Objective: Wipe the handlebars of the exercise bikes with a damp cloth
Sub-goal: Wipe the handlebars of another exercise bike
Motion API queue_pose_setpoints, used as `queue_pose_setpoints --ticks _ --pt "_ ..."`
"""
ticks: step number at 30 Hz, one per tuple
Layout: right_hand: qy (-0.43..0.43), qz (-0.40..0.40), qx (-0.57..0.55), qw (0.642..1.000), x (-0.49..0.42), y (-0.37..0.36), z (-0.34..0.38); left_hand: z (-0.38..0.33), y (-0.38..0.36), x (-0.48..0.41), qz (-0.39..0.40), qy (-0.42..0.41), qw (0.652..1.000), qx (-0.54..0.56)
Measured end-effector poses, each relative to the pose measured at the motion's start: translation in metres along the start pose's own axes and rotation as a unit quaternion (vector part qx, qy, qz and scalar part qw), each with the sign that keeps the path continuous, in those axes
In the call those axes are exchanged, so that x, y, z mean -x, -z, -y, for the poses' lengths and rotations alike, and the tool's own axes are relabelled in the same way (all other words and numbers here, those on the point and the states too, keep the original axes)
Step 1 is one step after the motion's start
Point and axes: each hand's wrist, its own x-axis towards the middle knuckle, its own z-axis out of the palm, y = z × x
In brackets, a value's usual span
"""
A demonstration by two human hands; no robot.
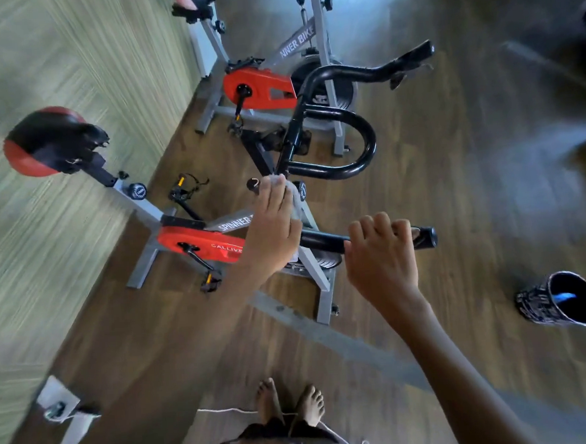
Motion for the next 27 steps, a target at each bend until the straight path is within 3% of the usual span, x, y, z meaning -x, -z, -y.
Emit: queue_pose_setpoints --ticks 5,8,13,17,20,24,27 --pt "0.001 -0.008 -0.006 1.0 0.002 0.001 0.0 -0.009 -0.02 0.028 -0.056 -0.076 0.995 -0.006" --pt "-0.017 -0.022 -0.021 0.999 0.002 -0.002 0.002 0.007 -0.008 0.019 -0.031 -0.115 0.992 -0.041" --pt "-0.047 -0.014 -0.045 0.998 0.004 -0.003 0.004 0.022 0.003 -0.007 -0.066 -0.091 0.993 -0.026" --pt "-0.064 0.016 0.016 0.998 0.0 0.003 -0.009 0.009 -0.019 0.014 -0.109 -0.045 0.992 0.037" --pt "-0.076 0.046 0.044 0.995 0.0 0.004 -0.006 0.003 -0.036 0.031 -0.135 -0.059 0.988 0.055" --pt "-0.086 0.062 0.037 0.994 -0.003 0.002 0.001 0.011 -0.018 0.004 -0.071 -0.068 0.995 0.035" --pt "-0.075 0.066 0.047 0.994 -0.001 0.001 0.0 0.017 0.007 -0.03 -0.004 -0.029 0.998 0.054"
